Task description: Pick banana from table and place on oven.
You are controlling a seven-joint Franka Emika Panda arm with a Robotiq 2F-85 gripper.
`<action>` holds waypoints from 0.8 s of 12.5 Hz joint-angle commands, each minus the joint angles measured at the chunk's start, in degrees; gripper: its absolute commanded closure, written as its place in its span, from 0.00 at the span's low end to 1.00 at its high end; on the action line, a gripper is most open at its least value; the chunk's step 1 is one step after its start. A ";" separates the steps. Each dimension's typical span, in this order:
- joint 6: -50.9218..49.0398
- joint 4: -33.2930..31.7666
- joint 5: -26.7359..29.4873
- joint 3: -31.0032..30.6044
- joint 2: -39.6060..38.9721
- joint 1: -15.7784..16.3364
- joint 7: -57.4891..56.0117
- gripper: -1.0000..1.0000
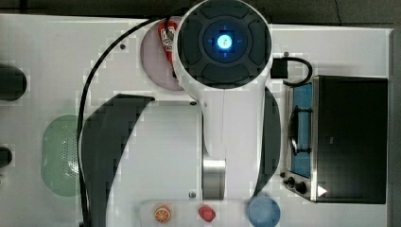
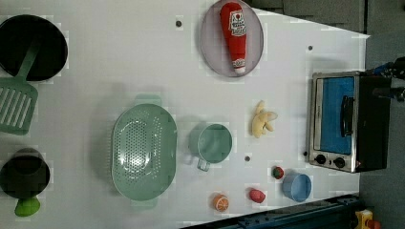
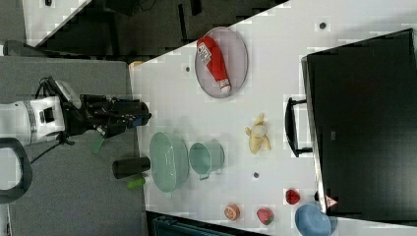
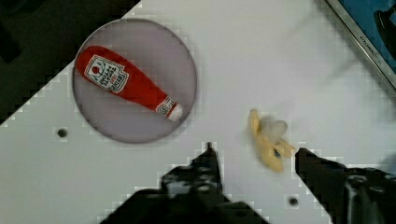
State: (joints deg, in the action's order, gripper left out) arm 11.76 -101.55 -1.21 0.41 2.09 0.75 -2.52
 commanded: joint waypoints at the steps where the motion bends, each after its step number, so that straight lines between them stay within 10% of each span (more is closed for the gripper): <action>1: -8.31 -18.59 -0.83 1.09 26.02 -1.46 5.77 0.21; 3: -8.32 -18.98 -0.84 1.09 26.01 -1.46 5.77 0.00; 10: -0.09 -24.64 -0.84 1.01 22.13 -1.46 5.77 0.00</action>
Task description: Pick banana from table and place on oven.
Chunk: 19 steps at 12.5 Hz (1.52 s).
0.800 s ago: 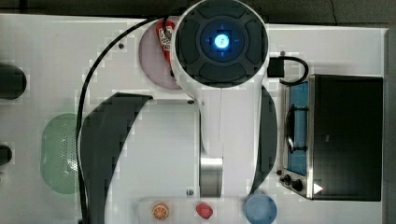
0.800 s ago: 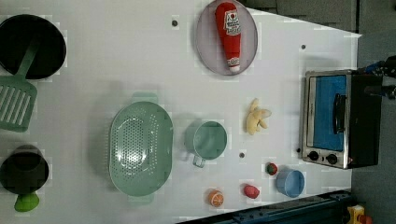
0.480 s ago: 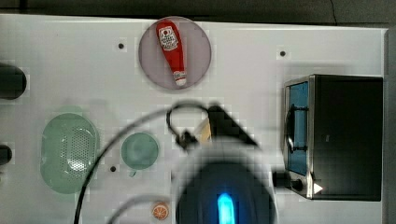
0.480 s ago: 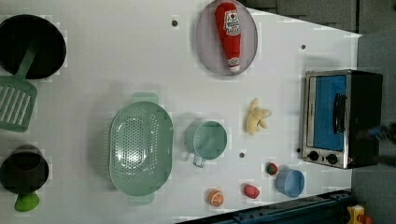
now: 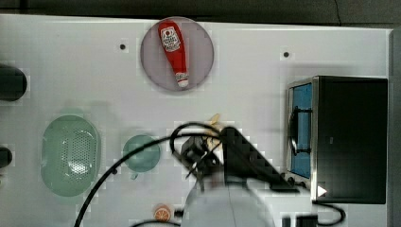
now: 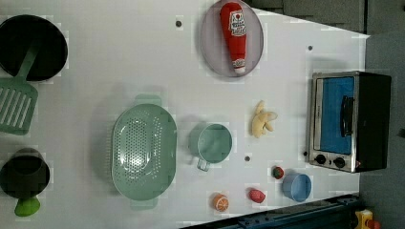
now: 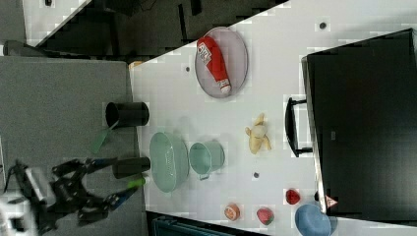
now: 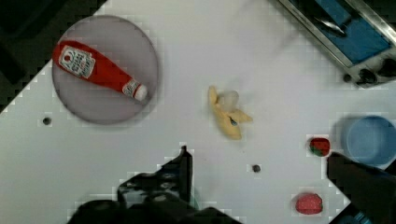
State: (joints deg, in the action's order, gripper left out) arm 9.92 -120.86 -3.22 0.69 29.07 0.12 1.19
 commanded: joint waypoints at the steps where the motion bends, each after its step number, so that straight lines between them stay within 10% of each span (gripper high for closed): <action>1: 4.82 -6.98 1.17 0.67 -6.17 -0.83 2.05 0.00; 19: 49.96 -18.31 1.17 0.70 -43.82 -0.90 2.06 0.00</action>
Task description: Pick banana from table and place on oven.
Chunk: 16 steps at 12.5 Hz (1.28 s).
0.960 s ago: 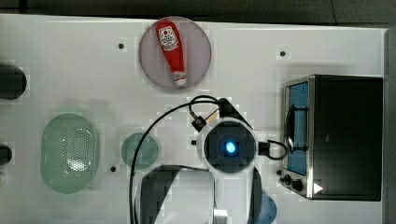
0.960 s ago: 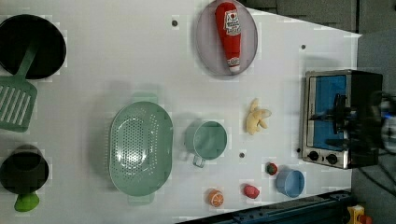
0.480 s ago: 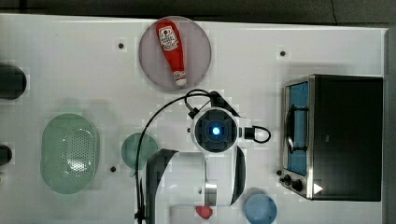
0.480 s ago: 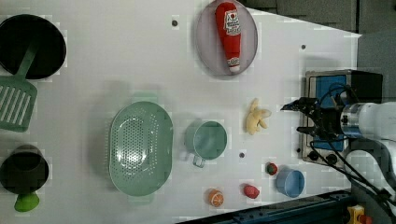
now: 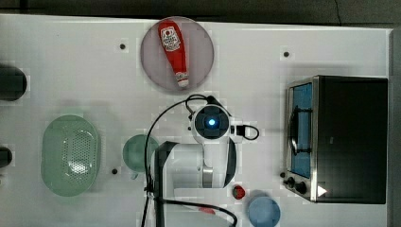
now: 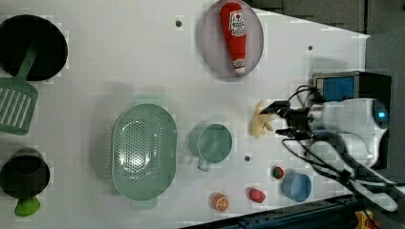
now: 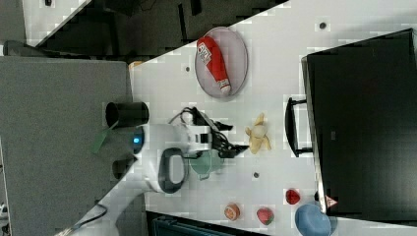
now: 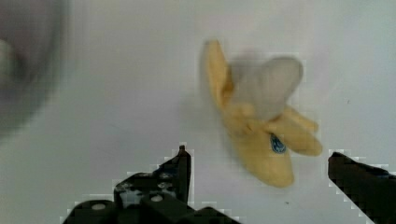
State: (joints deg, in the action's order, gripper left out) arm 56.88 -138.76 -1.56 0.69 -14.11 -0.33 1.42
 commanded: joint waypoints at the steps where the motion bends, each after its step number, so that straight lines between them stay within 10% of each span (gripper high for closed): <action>1: 4.23 -0.43 -0.48 0.68 -2.04 -0.45 1.85 0.00; 5: 7.46 -0.51 -0.48 0.55 -5.54 -0.42 1.89 0.04; 11: 9.36 -0.37 -0.48 0.38 -6.01 -0.36 1.89 0.73; 16: 8.60 -0.17 -0.48 0.34 1.62 -0.36 1.89 0.73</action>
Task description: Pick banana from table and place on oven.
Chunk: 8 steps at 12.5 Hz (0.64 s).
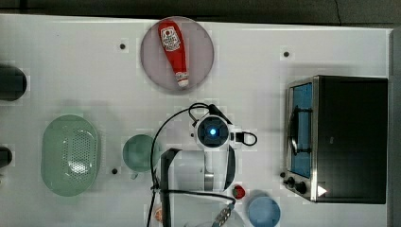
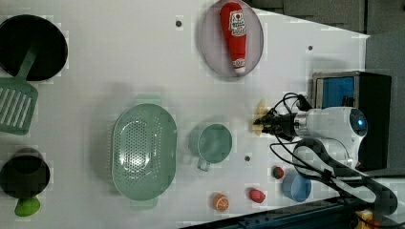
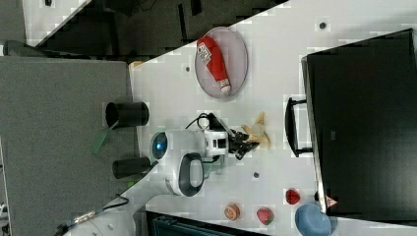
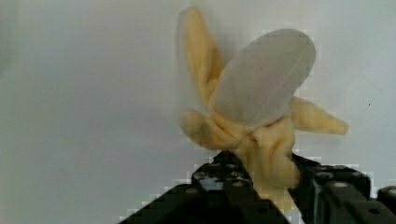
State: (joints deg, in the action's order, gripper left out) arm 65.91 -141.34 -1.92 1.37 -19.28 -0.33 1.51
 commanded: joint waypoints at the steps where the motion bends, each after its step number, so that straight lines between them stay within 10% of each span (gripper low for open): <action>1: -2.73 2.56 -0.12 -0.34 10.41 -0.35 1.81 0.73; 8: -39.54 15.18 -0.12 -0.03 31.52 -0.36 1.80 0.73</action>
State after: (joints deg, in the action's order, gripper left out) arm 27.67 -127.46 -2.32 1.80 13.77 0.29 1.53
